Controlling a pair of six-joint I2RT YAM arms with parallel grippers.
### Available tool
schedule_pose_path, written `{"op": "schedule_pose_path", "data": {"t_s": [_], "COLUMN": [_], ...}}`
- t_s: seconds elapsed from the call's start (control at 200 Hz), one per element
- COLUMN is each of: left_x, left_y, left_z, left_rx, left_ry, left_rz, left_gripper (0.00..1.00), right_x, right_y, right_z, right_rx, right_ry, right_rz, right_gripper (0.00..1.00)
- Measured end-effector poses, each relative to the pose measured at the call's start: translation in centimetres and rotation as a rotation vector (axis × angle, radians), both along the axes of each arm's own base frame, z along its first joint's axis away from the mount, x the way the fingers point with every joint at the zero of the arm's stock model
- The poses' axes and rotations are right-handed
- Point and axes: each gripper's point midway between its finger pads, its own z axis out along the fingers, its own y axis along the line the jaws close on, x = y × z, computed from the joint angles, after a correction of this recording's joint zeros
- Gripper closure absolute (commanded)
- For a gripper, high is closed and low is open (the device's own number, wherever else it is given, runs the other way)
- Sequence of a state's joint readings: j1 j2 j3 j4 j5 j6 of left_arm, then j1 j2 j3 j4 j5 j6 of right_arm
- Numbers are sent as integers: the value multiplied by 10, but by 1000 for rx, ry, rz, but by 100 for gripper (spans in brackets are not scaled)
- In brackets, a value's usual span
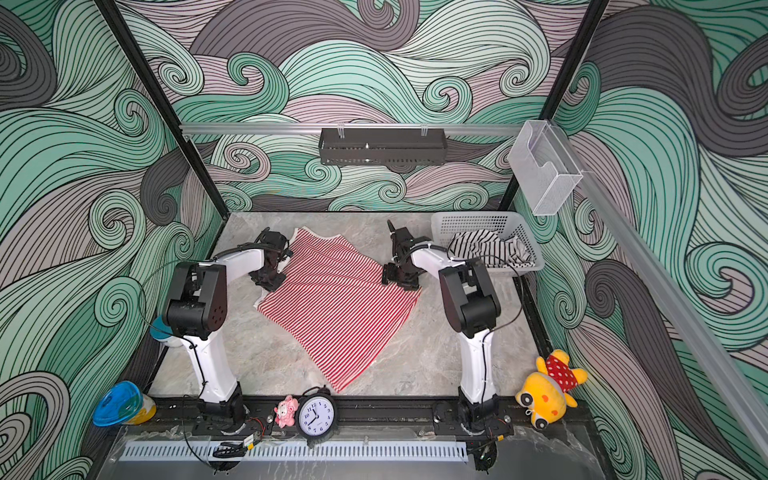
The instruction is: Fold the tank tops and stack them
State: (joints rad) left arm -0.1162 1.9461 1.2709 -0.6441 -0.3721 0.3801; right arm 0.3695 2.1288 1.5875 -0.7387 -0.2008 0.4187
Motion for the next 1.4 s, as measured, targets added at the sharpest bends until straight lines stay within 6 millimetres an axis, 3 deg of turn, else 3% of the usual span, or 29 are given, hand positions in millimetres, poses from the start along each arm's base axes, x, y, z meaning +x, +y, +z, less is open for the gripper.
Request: {"op": "schedule_pose_path", "data": {"t_s": [0.12, 0.25, 0.36, 0.43, 0.536, 0.616, 0.731, 0.931, 1.111, 1.241, 1.402], "left_x": [-24, -37, -25, -2, 41, 76, 116, 155, 166, 171, 174], "left_y": [-7, -18, -25, -31, -40, -46, -57, -78, -84, -78, -63], "left_z": [0, 10, 34, 55, 81, 90, 73, 30, 21, 20, 13], "left_rx": [-44, -101, -136, -158, -187, -202, -201, -173, -142, -98, -14], "left_ry": [41, 59, 4, -60, -149, -201, -205, -172, -184, -198, -196], "left_rz": [24, 47, 56, 51, 50, 47, 37, 9, -20, -39, -39], "left_gripper": [63, 63, 62, 62, 62, 63, 63, 63, 63, 63, 63], "right_x": [34, 32, 7, -20, -62, -100, -149, -194, -214, -220, -216], "right_y": [8, 12, 16, 24, 46, 62, 71, 83, 98, 91, 88], "right_z": [8, 28, 62, 84, 102, 96, 67, 28, 17, -1, -1], "right_rx": [12, 19, 36, 56, 93, 113, 113, 106, 138, 110, 106], "right_ry": [-44, -73, -117, -154, -186, -180, -117, -40, -27, 11, 4], "right_rz": [17, 39, 58, 79, 131, 172, 198, 187, 183, 160, 153], "right_gripper": [21, 20, 20, 20, 20, 20, 21, 21, 21, 21, 21]}}
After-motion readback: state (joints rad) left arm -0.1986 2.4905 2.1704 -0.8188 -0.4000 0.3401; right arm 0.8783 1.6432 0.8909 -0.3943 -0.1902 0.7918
